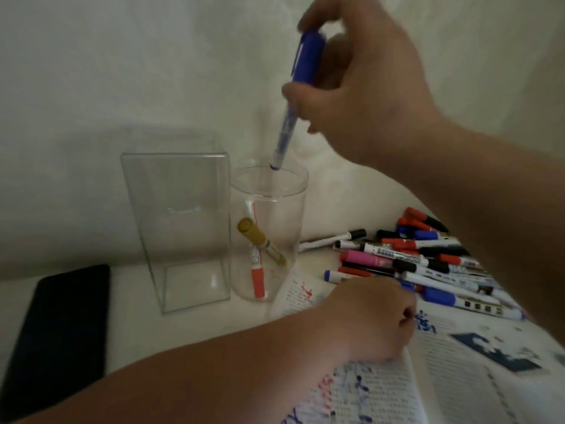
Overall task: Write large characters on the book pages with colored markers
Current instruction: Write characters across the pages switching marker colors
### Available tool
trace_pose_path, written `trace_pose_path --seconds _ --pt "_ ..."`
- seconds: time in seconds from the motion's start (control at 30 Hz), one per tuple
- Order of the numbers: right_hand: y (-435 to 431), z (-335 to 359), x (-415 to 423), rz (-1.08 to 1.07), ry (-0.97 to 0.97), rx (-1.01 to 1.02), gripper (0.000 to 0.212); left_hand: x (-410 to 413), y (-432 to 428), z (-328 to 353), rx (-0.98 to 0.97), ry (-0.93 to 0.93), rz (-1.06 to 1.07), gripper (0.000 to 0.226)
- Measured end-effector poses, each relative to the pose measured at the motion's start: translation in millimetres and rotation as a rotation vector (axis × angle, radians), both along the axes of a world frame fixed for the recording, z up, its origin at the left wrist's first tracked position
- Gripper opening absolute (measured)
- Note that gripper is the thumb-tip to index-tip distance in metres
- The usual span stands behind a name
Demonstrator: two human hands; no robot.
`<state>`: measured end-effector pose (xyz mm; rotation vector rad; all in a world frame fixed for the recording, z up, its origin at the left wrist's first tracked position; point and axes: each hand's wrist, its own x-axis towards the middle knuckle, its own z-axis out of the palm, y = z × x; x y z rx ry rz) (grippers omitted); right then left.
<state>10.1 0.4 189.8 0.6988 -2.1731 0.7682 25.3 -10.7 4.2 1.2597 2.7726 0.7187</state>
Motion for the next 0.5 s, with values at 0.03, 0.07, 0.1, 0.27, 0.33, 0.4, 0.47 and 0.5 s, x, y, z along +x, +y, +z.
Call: trace_pose_path --seconds 0.03,0.07,0.1,0.27,0.33,0.4,0.47,0.5 --pt "-2 -3 -5 0.000 -0.054 0.068 0.040 0 0 0 0.005 0.000 0.002 0.023" --pt "-3 -6 -9 -0.016 -0.105 0.132 0.041 0 -1 1 0.009 -0.001 0.004 0.023" --pt "-3 -10 -12 -0.037 -0.139 0.184 0.040 1 -1 2 0.012 -0.001 0.005 0.023" --pt "6 -26 -11 -0.067 -0.183 0.284 0.023 2 -1 2 0.027 0.000 0.018 0.021" --pt "19 -27 -8 -0.056 -0.164 0.155 0.026 3 0 0 0.045 0.027 0.017 0.019" --pt "40 -31 -10 -0.084 -0.145 0.014 0.030 4 1 -2 0.071 0.074 -0.012 0.018" --pt "62 -41 -14 -0.184 -0.265 0.076 0.022 5 2 -2 0.088 0.083 -0.075 0.019" --pt "73 -49 -16 -0.230 -0.384 0.216 0.016 6 2 -2 0.098 0.077 -0.115 0.019"
